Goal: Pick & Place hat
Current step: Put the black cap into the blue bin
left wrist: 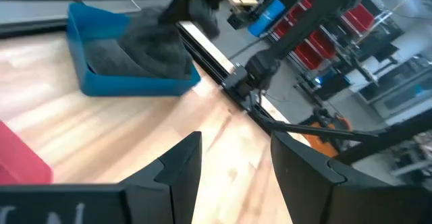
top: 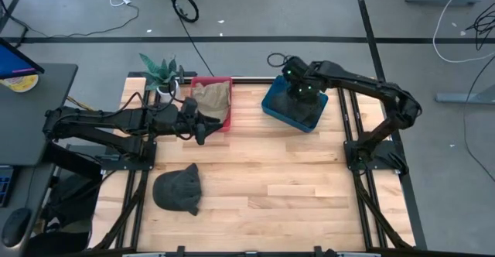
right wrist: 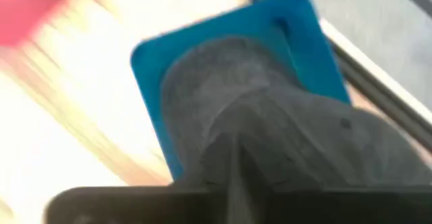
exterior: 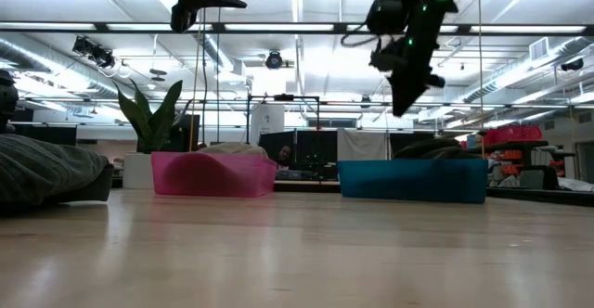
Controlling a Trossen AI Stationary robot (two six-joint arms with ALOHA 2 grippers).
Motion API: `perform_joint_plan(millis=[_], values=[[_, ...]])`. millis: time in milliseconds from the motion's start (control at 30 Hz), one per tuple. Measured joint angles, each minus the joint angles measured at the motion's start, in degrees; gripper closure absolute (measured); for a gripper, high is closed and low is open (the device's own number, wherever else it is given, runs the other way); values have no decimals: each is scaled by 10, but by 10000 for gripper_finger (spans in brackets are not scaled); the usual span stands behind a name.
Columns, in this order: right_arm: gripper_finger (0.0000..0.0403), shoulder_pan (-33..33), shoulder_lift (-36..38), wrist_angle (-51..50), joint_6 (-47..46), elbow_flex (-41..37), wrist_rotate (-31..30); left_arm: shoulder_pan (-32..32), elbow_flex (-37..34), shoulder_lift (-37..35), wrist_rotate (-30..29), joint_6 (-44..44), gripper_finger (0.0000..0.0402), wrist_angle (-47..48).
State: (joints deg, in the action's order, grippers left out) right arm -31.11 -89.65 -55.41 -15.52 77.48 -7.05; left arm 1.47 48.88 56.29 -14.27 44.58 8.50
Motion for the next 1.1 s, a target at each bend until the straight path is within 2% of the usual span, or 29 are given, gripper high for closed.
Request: perform_joint_plan(millis=[100, 233, 367, 433, 733, 867, 933, 1033, 1100], values=[[396, 3, 23, 3, 10, 14, 10, 0, 0, 0, 33, 16, 220, 0], [395, 22, 50, 23, -4, 20, 39, 0, 0, 0, 90, 29, 220, 6], [399, 50, 63, 61, -20, 20, 115, 7, 0, 0, 163, 30, 220, 25], [393, 69, 65, 73, -33, 20, 126, 14, 0, 0, 183, 45, 220, 45], [337, 153, 61, 121, -65, 20, 126, 50, 0, 0, 174, 198, 220, 239], [306, 177, 53, 156, -67, 19, 129, 72, 0, 0, 169, 224, 220, 287], [289, 183, 50, 178, -91, 11, 168, 84, 0, 0, 155, 231, 220, 295], [264, 189, 38, 212, -128, -9, 280, 104, 0, 0, 122, 232, 220, 292], [248, 198, 34, 234, -132, -32, 302, 118, 0, 0, 100, 209, 220, 288]])
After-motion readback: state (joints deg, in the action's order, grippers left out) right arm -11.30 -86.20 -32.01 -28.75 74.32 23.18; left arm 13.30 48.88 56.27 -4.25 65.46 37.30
